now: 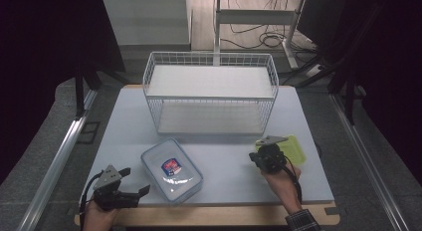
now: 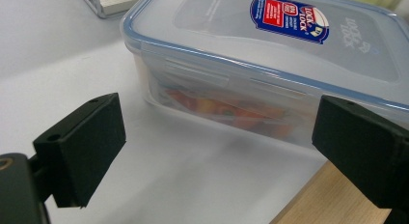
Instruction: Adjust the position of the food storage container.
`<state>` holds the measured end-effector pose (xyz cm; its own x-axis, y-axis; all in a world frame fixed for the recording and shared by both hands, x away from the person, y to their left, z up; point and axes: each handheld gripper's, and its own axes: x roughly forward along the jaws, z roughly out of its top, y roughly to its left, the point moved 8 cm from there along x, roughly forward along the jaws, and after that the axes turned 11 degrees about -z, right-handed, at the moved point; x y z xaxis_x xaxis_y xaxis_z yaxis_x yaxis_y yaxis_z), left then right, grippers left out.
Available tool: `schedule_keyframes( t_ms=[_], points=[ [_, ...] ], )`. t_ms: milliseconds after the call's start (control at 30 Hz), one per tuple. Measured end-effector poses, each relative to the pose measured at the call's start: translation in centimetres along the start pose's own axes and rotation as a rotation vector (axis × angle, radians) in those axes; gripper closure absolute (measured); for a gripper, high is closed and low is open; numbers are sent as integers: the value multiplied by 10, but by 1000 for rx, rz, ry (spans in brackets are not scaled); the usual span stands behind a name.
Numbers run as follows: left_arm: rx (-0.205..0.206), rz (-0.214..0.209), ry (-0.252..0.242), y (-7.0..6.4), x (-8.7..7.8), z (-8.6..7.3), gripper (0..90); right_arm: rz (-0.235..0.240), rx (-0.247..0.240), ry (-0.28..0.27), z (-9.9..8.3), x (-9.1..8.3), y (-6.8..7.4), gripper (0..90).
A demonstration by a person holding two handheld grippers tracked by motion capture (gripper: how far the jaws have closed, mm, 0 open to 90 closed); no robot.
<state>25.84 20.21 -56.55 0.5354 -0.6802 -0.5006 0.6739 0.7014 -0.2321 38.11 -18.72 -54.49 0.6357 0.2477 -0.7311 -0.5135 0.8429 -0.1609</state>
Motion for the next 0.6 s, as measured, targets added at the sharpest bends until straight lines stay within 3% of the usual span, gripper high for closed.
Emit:
schedule_keyframes(
  t_ms=[167, 333, 400, 467, 533, 600],
  points=[
    [5, 8, 19, 0, 1, -1, 50, -53, 46, -4, -6, -2, -29, 899],
    [10, 33, 82, 2, 3, -4, 65, -67, 75, -8, -10, -3, -41, 900],
    [3, 35, 107, 5, 3, -6, 46, -63, 62, -30, -8, -8, -36, 900],
    [-32, 32, 106, 11, 2, -6, 42, -56, 58, -39, -7, -10, -33, 900],
    [-69, 35, 104, 19, 1, -6, 64, -42, 43, -48, -5, -14, -25, 900],
    [-70, 36, 96, 26, -3, -4, 148, -12, 19, -58, -5, -17, -13, 900]
  ],
)
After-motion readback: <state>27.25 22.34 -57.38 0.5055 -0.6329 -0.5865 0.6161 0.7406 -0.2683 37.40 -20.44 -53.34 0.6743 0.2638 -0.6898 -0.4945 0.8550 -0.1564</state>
